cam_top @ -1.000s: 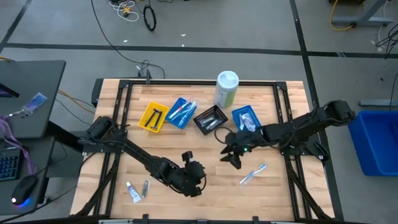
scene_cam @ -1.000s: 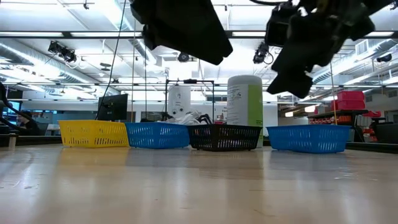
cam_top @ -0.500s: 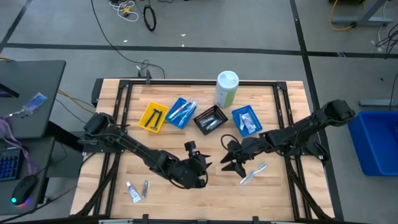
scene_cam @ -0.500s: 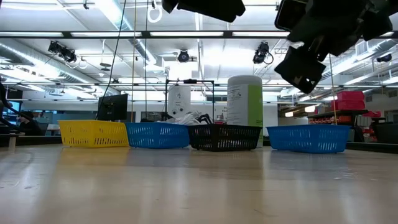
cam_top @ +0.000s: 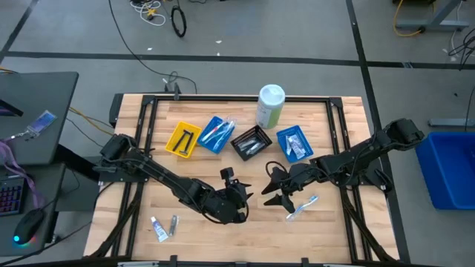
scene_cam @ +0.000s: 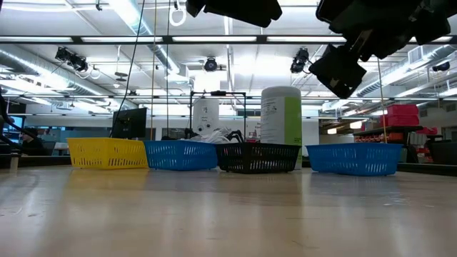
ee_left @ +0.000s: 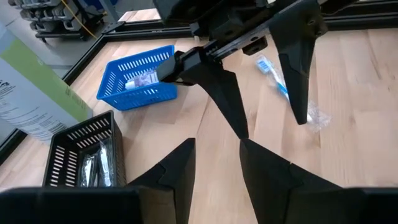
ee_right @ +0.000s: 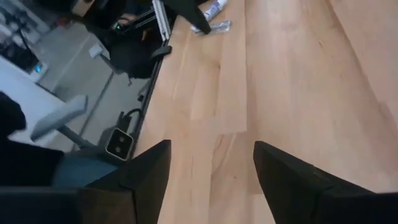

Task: Pick & Place Travel size toiletries
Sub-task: Put the blue toothbrush into the left blue basket

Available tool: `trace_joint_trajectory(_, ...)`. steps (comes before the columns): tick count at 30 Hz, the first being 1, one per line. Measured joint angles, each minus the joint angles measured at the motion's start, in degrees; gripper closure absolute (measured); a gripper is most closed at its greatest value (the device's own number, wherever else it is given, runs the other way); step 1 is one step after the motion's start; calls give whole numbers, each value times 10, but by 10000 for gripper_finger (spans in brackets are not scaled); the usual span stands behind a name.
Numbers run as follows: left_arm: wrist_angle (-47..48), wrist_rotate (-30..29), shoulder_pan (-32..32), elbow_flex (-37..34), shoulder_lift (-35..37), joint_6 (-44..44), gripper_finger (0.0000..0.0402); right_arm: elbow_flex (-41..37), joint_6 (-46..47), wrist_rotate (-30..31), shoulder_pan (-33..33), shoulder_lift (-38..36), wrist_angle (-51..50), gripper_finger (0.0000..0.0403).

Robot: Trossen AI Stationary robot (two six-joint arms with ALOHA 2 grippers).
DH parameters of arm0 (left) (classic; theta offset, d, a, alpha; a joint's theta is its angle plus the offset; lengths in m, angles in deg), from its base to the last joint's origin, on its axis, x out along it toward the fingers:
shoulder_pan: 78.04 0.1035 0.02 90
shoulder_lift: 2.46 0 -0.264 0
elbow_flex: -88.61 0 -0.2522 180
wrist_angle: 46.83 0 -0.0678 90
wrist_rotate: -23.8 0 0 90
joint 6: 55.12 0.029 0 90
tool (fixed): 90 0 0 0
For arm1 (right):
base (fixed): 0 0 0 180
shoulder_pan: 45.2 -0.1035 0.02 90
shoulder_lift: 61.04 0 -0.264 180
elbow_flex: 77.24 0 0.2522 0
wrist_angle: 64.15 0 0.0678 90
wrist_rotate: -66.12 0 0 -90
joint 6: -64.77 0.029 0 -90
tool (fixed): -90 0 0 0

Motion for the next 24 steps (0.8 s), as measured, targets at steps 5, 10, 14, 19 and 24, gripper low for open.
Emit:
trace_joint_trajectory(5, 0, 0, 0, 0, 0, -7, 267, 0, -77, -25, 0, 0, -57, 167)
trace_joint_trajectory(10, 0, 0, 0, 0, 0, -24, 267, 0, -71, -82, -33, 0, -228, 170)
trace_joint_trajectory(14, 0, 0, 3, 0, 0, -25, 267, 0, -109, -69, -85, 0, -363, 170)
trace_joint_trajectory(19, 0, 0, 11, 0, 0, -28, 267, 0, -134, 58, -142, 3, -419, 171)
trace_joint_trajectory(24, 0, 0, 19, 0, 0, -29, 267, 0, -135, 66, -165, 23, -409, 201)
